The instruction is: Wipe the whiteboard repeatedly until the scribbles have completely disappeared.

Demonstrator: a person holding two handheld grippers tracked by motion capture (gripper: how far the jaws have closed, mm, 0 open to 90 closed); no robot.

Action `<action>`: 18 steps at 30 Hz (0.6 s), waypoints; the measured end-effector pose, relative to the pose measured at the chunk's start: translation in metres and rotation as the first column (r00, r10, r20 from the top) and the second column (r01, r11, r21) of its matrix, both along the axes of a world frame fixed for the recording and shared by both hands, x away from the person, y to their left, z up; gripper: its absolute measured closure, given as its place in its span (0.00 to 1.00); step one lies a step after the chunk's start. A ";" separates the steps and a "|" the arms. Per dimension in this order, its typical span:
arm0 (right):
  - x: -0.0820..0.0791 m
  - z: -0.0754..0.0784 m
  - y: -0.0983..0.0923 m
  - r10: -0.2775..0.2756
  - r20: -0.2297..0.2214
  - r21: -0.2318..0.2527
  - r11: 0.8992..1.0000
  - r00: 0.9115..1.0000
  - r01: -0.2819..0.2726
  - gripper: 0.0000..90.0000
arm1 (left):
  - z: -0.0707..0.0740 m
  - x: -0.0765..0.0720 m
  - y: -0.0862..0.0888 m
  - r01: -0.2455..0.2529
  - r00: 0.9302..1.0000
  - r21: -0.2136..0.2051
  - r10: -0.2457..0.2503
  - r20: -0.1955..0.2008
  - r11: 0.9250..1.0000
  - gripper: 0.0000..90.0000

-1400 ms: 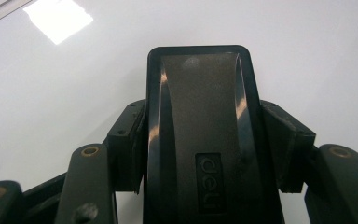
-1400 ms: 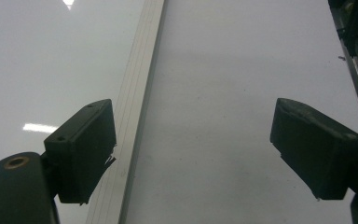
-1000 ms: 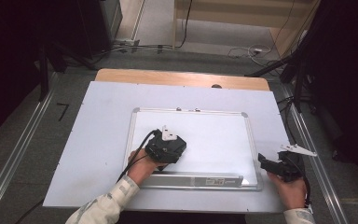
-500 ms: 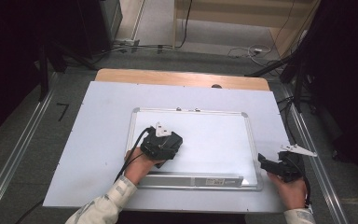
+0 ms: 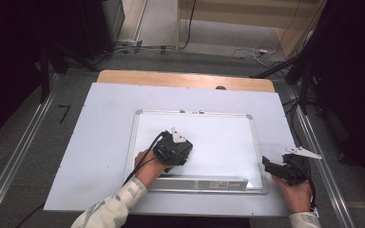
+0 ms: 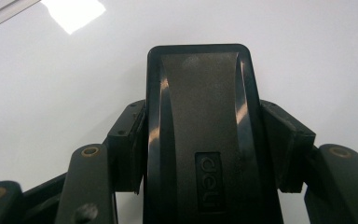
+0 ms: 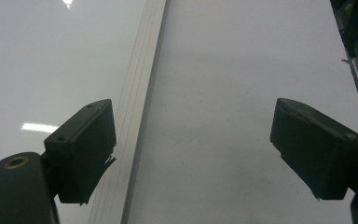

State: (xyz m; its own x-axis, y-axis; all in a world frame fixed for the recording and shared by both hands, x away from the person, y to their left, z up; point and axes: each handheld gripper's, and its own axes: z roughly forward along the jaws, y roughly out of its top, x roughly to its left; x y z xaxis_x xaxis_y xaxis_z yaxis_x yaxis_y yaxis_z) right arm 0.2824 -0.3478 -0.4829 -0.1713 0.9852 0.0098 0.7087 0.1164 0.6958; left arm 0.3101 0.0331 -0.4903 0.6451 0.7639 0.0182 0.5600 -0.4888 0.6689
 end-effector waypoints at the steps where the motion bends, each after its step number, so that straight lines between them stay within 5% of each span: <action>1: 0.000 0.000 0.000 0.001 0.000 0.000 1.000 1.000 -0.001 0.14 | 0.000 0.001 -0.004 0.001 1.000 0.002 -0.001 0.002 1.000 0.45; 10: 0.000 0.000 0.000 0.001 -0.001 -0.002 1.000 1.000 -0.001 0.14 | -0.002 0.014 -0.026 -0.018 1.000 -0.019 0.019 0.021 1.000 0.45; 18: 0.000 0.000 -0.002 0.000 0.002 0.006 1.000 1.000 0.000 0.14 | 0.001 0.021 -0.026 -0.074 0.997 -0.068 0.074 -0.007 0.995 0.45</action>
